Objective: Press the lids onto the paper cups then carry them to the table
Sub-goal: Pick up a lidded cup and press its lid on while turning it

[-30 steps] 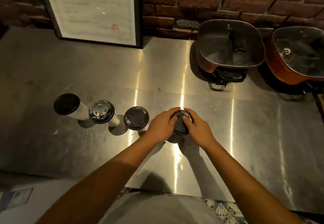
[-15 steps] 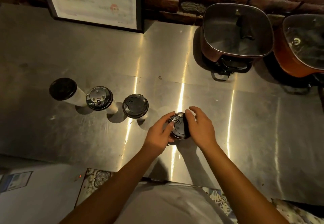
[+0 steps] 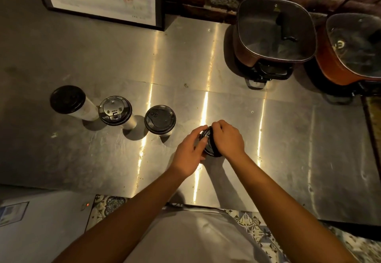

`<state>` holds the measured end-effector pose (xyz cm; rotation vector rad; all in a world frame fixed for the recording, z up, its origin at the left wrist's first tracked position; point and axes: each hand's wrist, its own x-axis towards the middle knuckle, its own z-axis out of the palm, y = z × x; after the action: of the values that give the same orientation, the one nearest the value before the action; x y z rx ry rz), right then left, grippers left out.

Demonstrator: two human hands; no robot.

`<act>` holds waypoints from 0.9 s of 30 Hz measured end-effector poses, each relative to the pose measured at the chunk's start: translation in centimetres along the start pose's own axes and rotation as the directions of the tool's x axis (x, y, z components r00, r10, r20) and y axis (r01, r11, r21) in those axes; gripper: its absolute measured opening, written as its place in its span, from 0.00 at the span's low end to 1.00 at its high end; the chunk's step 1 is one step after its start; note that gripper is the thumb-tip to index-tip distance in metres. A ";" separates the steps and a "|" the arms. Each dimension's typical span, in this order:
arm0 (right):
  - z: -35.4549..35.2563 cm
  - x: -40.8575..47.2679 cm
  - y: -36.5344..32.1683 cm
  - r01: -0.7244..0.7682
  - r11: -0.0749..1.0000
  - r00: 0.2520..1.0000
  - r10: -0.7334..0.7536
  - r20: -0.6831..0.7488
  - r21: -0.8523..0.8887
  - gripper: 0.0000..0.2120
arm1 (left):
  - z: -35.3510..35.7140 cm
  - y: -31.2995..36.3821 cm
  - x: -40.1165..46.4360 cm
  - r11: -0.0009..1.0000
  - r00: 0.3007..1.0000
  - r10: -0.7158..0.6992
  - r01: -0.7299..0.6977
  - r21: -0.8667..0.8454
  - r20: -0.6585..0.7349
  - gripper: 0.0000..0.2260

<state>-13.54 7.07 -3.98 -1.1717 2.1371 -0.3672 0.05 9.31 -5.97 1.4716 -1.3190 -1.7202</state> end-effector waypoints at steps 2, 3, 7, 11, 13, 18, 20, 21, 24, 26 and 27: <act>-0.1 0.3 -0.3 -0.025 1.000 0.999 0.025 0.022 0.000 0.18 | 0.1 -0.5 0.0 1.000 1.000 0.001 -0.001 0.006 -0.004 0.18; 0.2 0.3 -0.3 -0.028 1.000 1.000 0.028 0.007 0.004 0.18 | 0.2 -0.8 0.1 1.000 1.000 -0.004 0.004 0.009 -0.009 0.18; 1.2 0.0 0.0 0.028 0.999 0.991 -0.031 -0.130 -0.019 0.16 | 0.5 -1.3 0.4 0.998 0.998 0.045 -0.044 0.052 -0.036 0.19; 1.5 0.1 0.3 0.047 0.996 0.985 -0.059 -0.163 -0.076 0.17 | 0.4 -1.3 0.3 0.997 0.998 0.054 -0.053 0.054 -0.017 0.19; 1.6 0.1 0.3 0.049 0.997 0.986 -0.059 -0.156 -0.064 0.17 | 0.3 -1.2 0.4 0.999 1.000 0.030 -0.030 0.036 0.002 0.18; 1.2 0.0 0.4 0.073 0.997 0.986 -0.077 -0.150 -0.035 0.17 | 0.2 -0.4 -0.1 0.997 0.999 0.040 -0.041 0.059 0.013 0.15; 1.1 0.0 0.4 0.073 0.997 0.987 -0.077 -0.139 -0.035 0.16 | 0.2 -0.3 -0.2 0.998 0.999 0.037 -0.038 0.056 0.009 0.15; 1.0 -0.1 0.4 0.077 0.996 0.988 -0.082 -0.130 -0.037 0.16 | 0.3 -0.2 -0.4 0.998 0.999 0.033 -0.033 0.049 0.008 0.16; 1.0 -0.1 0.5 0.087 0.996 0.990 -0.086 -0.114 0.010 0.16 | 0.3 -0.1 -0.6 0.999 1.000 0.017 -0.017 0.031 -0.006 0.16; 0.5 -0.3 0.9 0.126 0.987 0.989 -0.117 -0.090 0.102 0.19 | 0.2 0.0 -0.5 1.000 0.999 0.010 -0.010 0.012 -0.030 0.16; 0.1 -0.6 1.2 0.169 0.976 0.984 -0.161 -0.070 0.139 0.20 | 0.2 0.1 -0.6 1.000 0.999 0.006 -0.006 -0.007 -0.046 0.16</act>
<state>-13.98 8.18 -4.46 -1.2714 2.0294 -0.6273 0.05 9.83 -5.66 1.4924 -1.2909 -1.6759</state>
